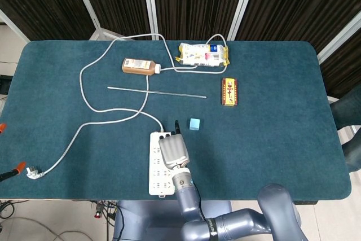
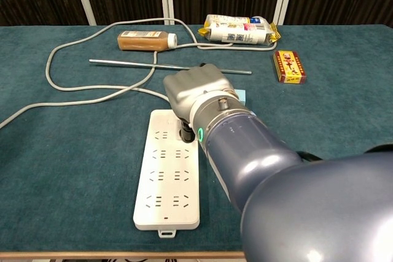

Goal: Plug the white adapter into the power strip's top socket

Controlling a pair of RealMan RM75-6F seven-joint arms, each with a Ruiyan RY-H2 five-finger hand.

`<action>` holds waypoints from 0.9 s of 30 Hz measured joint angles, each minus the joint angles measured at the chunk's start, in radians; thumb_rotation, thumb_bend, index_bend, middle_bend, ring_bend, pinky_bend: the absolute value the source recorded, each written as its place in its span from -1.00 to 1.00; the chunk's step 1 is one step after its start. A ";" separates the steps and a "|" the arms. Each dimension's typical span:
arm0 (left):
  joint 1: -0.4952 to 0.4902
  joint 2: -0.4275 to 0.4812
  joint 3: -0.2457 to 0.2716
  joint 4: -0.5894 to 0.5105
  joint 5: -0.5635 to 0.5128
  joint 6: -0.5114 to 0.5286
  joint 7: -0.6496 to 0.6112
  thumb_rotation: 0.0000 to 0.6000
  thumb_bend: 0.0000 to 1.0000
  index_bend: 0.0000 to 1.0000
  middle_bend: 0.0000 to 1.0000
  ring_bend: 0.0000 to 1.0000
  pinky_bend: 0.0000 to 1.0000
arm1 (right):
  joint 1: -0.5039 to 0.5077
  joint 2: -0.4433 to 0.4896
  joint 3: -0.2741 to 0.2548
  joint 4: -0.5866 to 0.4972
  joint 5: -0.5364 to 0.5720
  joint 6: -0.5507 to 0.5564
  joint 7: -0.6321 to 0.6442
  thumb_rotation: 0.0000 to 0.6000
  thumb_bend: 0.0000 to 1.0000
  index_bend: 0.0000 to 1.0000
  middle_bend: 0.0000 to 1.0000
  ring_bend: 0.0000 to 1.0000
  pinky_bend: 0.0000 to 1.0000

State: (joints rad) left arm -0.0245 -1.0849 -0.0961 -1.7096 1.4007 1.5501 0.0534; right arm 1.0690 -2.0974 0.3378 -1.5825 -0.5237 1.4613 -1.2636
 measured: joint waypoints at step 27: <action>0.000 0.000 -0.002 0.001 -0.002 0.001 -0.002 1.00 -0.75 -0.78 -1.00 -1.00 -1.00 | -0.010 -0.047 -0.015 0.040 -0.045 -0.015 -0.027 1.00 0.12 0.40 0.13 -0.21 -0.91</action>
State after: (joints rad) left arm -0.0246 -1.0846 -0.0977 -1.7083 1.3985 1.5507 0.0518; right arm 1.0590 -2.1446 0.3223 -1.5421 -0.5690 1.4465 -1.2906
